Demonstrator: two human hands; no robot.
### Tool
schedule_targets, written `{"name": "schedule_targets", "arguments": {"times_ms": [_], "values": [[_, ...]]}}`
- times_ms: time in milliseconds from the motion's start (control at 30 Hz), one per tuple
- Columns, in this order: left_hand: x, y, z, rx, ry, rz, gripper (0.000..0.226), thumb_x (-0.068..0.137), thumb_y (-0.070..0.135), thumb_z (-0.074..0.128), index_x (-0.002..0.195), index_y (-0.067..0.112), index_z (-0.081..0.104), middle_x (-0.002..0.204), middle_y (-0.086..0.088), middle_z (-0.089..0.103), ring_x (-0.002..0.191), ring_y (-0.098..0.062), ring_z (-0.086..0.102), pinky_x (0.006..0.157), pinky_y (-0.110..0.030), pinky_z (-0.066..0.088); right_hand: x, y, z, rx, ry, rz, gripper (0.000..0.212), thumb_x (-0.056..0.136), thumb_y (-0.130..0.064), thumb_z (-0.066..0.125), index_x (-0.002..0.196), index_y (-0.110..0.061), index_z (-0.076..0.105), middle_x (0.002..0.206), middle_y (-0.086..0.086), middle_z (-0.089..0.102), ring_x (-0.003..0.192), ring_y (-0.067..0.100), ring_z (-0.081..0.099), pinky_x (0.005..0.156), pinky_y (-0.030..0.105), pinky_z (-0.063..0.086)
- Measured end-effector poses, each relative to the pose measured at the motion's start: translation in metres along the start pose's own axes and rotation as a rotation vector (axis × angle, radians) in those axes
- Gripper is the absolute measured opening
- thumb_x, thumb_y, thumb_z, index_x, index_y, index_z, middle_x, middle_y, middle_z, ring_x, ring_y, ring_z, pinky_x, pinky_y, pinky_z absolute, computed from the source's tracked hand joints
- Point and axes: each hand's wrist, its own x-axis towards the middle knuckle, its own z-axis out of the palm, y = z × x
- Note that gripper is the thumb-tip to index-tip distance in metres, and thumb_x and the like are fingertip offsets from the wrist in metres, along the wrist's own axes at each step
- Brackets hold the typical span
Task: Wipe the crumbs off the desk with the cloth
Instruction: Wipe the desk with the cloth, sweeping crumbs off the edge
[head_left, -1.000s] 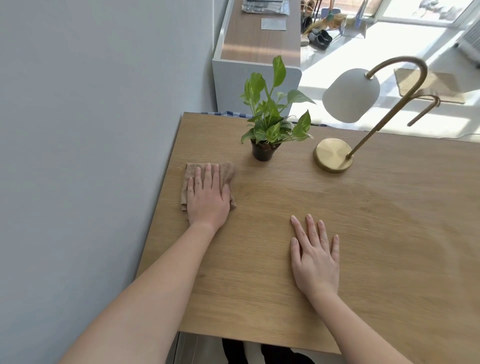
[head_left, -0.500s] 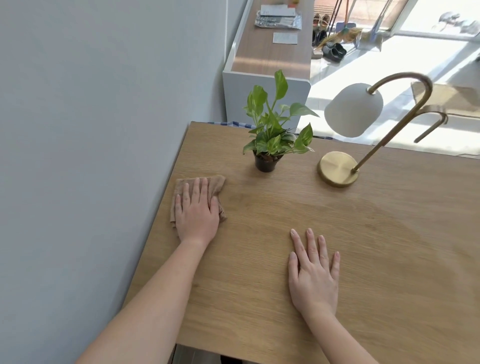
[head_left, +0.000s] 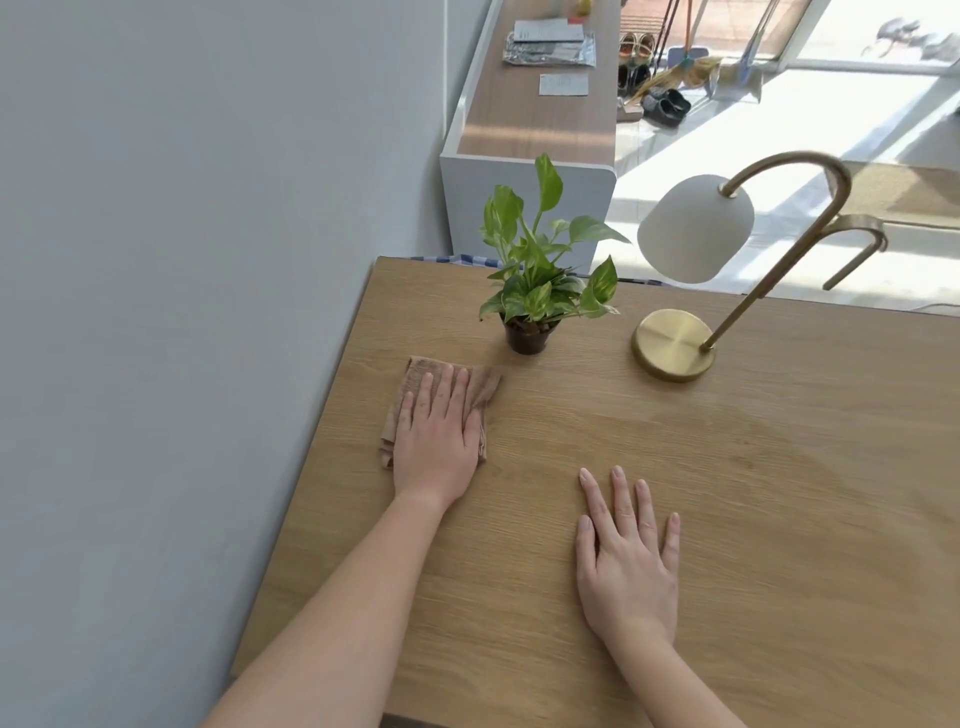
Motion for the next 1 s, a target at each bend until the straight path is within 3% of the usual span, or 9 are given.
{"name": "schedule_targets", "arguments": {"times_ms": [267, 433, 633, 767, 833, 900, 1000], "values": [[0.024, -0.034, -0.008, 0.005, 0.039, -0.171, 0.062, 0.111, 0.056, 0.010, 0.169, 0.038, -0.002, 0.178, 0.014, -0.003, 0.165, -0.015, -0.006, 0.134, -0.044, -0.002, -0.001, -0.003, 0.000, -0.057, 0.007, 0.031, 0.057, 0.108, -0.054, 0.014, 0.160, -0.062, -0.007, 0.174, -0.021, -0.005, 0.162, 0.007, -0.010, 0.132, 0.048, -0.007], [0.042, -0.002, -0.004, -0.002, 0.056, -0.288, 0.063, 0.111, 0.051, 0.010, 0.170, 0.031, -0.005, 0.178, 0.007, -0.007, 0.166, -0.022, -0.007, 0.134, -0.047, -0.003, -0.009, -0.002, -0.003, -0.102, 0.010, 0.064, 0.057, 0.110, -0.052, 0.017, 0.160, -0.062, -0.010, 0.174, -0.021, -0.009, 0.161, 0.007, -0.016, 0.132, 0.048, -0.009], [0.004, 0.060, 0.007, -0.069, -0.012, -0.129, 0.064, 0.112, 0.052, 0.011, 0.171, 0.029, 0.001, 0.179, 0.004, -0.003, 0.166, -0.024, -0.004, 0.133, -0.048, -0.002, -0.008, -0.007, -0.010, -0.092, 0.001, 0.086, 0.056, 0.111, -0.050, 0.016, 0.160, -0.061, -0.009, 0.173, -0.021, -0.009, 0.161, 0.007, -0.016, 0.131, 0.047, -0.009], [-0.010, 0.065, 0.003, -0.104, -0.122, -0.066, 0.069, 0.110, 0.057, 0.014, 0.172, 0.027, 0.004, 0.180, 0.002, -0.003, 0.166, -0.026, -0.005, 0.133, -0.048, -0.002, -0.009, -0.009, -0.012, -0.077, -0.007, 0.088, 0.056, 0.111, -0.051, 0.014, 0.161, -0.060, -0.008, 0.173, -0.021, -0.010, 0.161, 0.007, -0.016, 0.131, 0.048, -0.010], [-0.010, 0.052, -0.011, -0.219, -0.143, -0.012, 0.068, 0.110, 0.058, 0.020, 0.170, 0.027, 0.021, 0.179, 0.003, 0.011, 0.166, -0.024, 0.005, 0.134, -0.047, 0.006, -0.010, -0.009, -0.013, -0.074, -0.020, 0.090, 0.056, 0.111, -0.050, 0.015, 0.161, -0.059, -0.006, 0.173, -0.021, -0.010, 0.161, 0.007, -0.015, 0.131, 0.048, -0.009], [-0.018, 0.026, -0.025, -0.323, -0.050, 0.004, 0.059, 0.111, 0.052, 0.030, 0.161, 0.024, 0.046, 0.170, 0.002, 0.039, 0.159, -0.020, 0.029, 0.130, -0.045, 0.024, -0.012, -0.010, -0.012, -0.050, -0.016, 0.099, 0.056, 0.111, -0.050, 0.022, 0.163, -0.059, 0.004, 0.174, -0.020, -0.002, 0.163, 0.009, -0.008, 0.131, 0.048, -0.008], [-0.043, -0.021, -0.032, -0.305, 0.205, -0.091, 0.040, 0.111, 0.034, 0.041, 0.139, 0.019, 0.065, 0.146, 0.001, 0.063, 0.141, -0.019, 0.049, 0.119, -0.040, 0.041, -0.007, -0.022, -0.022, 0.083, 0.100, 0.119, 0.049, 0.109, -0.038, 0.043, 0.157, -0.045, 0.046, 0.169, -0.010, 0.037, 0.160, 0.018, 0.026, 0.132, 0.052, 0.009]]}}
